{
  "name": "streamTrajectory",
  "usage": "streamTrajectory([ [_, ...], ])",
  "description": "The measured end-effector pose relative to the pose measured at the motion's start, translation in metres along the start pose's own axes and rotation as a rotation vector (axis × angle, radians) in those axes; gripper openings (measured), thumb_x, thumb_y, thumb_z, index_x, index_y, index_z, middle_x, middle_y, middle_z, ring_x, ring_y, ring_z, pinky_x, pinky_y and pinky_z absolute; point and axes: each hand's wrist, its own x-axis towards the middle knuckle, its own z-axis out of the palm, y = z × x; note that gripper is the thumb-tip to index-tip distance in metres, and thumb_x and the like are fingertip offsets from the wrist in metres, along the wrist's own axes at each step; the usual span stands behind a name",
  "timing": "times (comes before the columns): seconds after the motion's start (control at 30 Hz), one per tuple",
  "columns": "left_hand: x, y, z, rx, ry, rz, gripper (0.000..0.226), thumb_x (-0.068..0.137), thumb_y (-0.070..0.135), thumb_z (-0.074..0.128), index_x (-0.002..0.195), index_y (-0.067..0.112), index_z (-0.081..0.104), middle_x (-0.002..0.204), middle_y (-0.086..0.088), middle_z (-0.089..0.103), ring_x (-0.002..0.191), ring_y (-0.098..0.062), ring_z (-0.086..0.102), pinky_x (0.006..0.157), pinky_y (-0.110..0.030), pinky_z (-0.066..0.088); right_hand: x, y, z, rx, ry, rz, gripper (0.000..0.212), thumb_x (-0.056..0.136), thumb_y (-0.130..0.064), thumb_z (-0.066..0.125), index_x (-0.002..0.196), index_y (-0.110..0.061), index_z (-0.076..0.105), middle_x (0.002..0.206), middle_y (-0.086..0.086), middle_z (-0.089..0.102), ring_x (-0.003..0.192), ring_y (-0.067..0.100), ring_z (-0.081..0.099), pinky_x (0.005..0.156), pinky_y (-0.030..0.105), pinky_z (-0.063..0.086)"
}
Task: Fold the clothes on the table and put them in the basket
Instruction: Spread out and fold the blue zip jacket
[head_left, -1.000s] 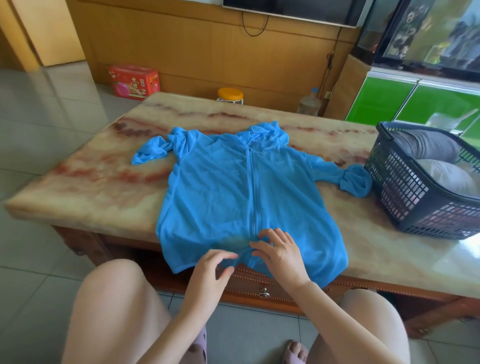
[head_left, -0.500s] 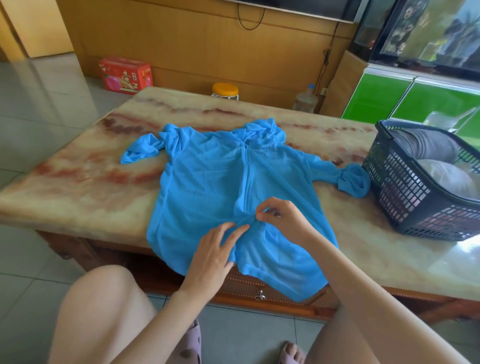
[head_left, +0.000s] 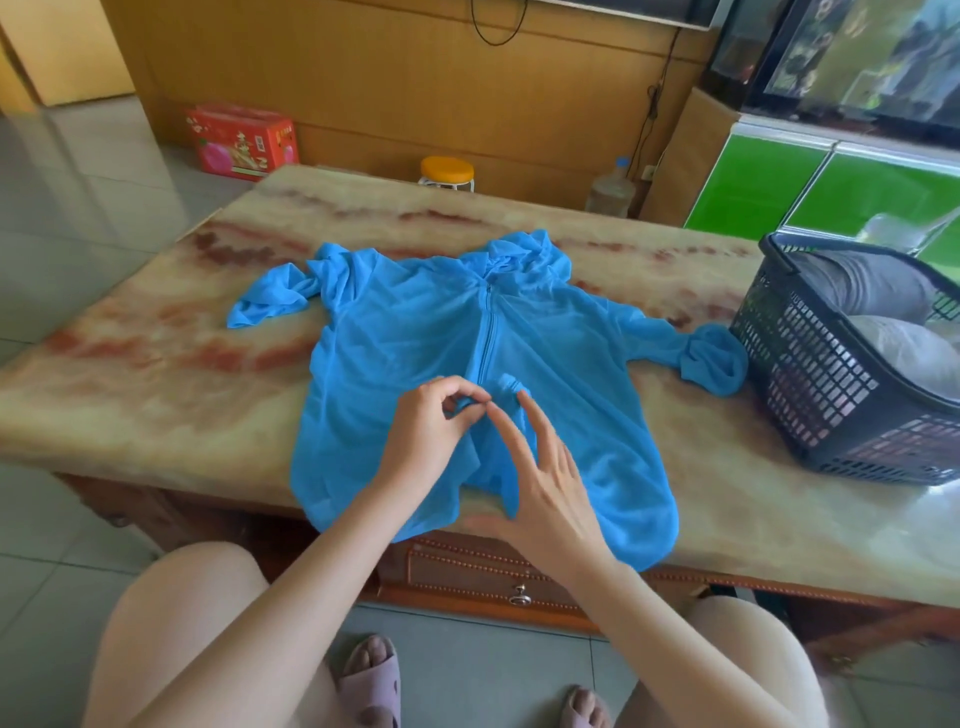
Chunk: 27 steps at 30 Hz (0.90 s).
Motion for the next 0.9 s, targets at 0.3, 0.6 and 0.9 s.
streamTrajectory([
  [0.3,-0.001,-0.009,-0.010,0.074,-0.083,0.046,0.017,0.080,0.009,0.073,0.090,0.022,0.072,0.091,0.006,0.066,0.082,-0.006,0.057,0.072,-0.013,0.041,0.040,0.010,-0.004,0.134,0.083,0.033,0.030,0.085,-0.018,0.069,0.115,-0.019,0.067,0.137,0.001,0.048,0.101,0.025,0.062,0.073,0.043,0.055],
  [0.6,-0.045,-0.036,-0.005,0.412,-0.116,0.378,0.017,0.072,0.030,0.072,0.088,0.024,0.073,0.104,0.008,0.061,0.102,-0.010,0.046,0.090,-0.021,0.031,0.064,0.019,-0.005,0.143,-0.230,0.149,0.061,0.092,-0.030,0.061,0.147,-0.028,0.035,0.159,-0.014,0.009,0.140,0.011,0.030,0.102,0.030,0.037],
  [0.9,-0.037,-0.054,-0.006,0.549,-0.145,0.376,0.033,0.071,0.033,0.069,0.102,0.024,0.071,0.086,0.011,0.064,0.090,-0.005,0.045,0.084,-0.023,0.032,0.052,0.045,0.003,-0.059,-0.402,0.083,0.068,0.099,-0.045,0.040,0.152,-0.032,-0.001,0.160,-0.008,-0.003,0.147,0.015,-0.006,0.119,0.035,-0.003],
])
